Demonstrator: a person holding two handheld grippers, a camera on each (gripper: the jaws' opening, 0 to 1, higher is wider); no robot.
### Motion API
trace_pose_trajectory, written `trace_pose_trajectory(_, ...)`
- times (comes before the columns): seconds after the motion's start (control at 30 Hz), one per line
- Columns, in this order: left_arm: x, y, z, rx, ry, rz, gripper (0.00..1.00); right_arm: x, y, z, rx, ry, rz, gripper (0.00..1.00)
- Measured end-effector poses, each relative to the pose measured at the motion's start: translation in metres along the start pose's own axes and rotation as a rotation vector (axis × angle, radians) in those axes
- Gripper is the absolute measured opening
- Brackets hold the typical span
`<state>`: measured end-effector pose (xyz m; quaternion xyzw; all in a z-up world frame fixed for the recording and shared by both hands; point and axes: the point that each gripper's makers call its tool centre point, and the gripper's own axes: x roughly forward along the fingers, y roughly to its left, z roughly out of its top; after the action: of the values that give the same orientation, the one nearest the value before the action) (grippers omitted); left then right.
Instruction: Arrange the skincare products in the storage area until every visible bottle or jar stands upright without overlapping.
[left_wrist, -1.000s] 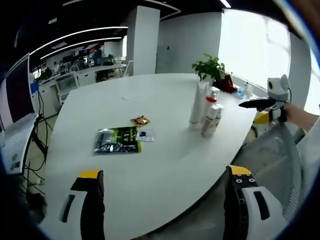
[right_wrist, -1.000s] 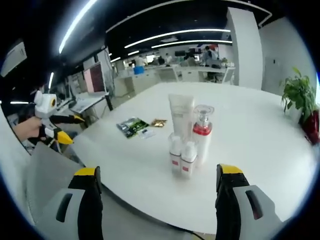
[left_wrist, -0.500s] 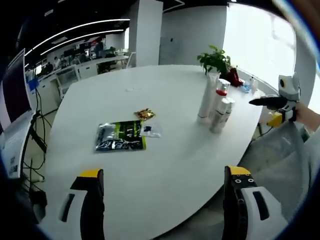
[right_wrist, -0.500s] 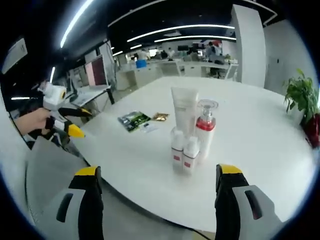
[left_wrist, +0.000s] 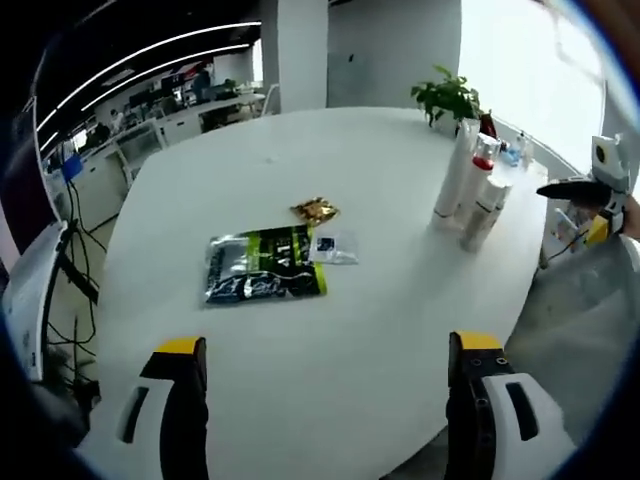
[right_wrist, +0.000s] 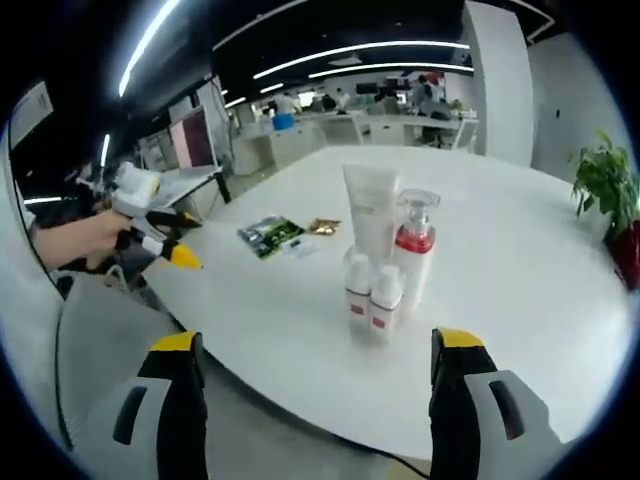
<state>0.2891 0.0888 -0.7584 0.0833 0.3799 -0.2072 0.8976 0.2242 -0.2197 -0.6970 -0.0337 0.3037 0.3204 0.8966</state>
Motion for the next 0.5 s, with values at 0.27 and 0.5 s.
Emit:
trace_pose_trajectory(0.27,0.027,0.013,0.003,0.061,0.068,-0.011,0.97,0.000,-0.003,-0.001,0.014,0.002,-0.018,0.92)
trace_pose_trajectory(0.5,0.046,0.024,0.014,-0.030,0.081,-0.019,0.95,0.000,-0.008,-0.002,0.027,0.002,-0.038,0.92)
